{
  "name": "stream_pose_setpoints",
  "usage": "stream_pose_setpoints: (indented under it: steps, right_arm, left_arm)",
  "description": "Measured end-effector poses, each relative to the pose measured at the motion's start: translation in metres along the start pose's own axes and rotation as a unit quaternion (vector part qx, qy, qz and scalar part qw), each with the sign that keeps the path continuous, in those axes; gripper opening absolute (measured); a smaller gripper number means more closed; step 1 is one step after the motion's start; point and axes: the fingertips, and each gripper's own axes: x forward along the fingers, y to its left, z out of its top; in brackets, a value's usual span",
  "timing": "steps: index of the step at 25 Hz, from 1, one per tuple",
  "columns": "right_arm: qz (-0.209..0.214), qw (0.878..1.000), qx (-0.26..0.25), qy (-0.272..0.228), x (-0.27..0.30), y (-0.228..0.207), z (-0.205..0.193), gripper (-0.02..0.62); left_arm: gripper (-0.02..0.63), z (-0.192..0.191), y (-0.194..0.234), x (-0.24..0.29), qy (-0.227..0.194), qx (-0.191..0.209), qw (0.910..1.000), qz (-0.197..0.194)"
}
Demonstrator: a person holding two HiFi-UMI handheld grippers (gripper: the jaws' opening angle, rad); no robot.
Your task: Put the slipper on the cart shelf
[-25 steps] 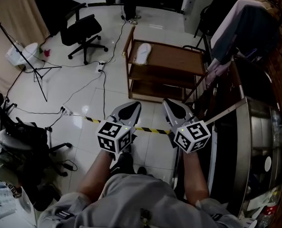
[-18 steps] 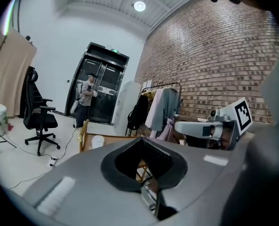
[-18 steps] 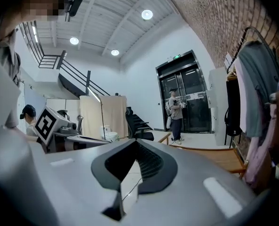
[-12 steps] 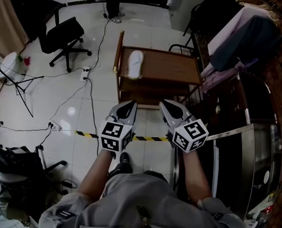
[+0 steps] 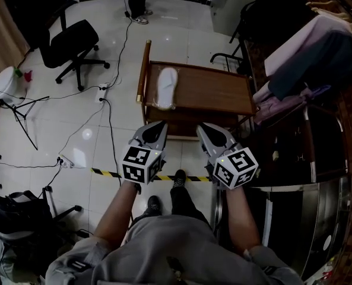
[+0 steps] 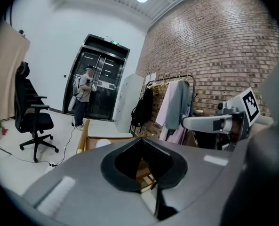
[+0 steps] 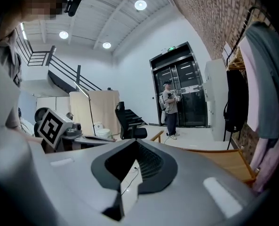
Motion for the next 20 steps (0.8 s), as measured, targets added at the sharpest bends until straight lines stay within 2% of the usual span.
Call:
stream_pose_setpoints:
  steps: [7,10,14,20]
  right_arm:
    - [0.028,0.999,-0.019,-0.003,0.048,-0.064,0.008,0.000]
    - [0.038,0.999,-0.037,0.012,0.070,-0.085,0.002,0.000]
    - [0.060,0.996,-0.044,0.039,0.095,-0.106,-0.011,0.000]
    - [0.069,0.994,-0.029,0.075,0.132,-0.120,-0.050,0.000]
  left_arm:
    - [0.008,0.004,0.025,0.063,0.025,-0.005,0.9989,0.039]
    - [0.008,0.006,0.038,0.085,0.029,-0.006,0.9976,0.063]
    - [0.008,0.009,0.051,0.103,0.035,-0.010,0.9952,0.091]
    - [0.008,-0.020,0.073,0.114,0.057,-0.020,0.9928,0.103]
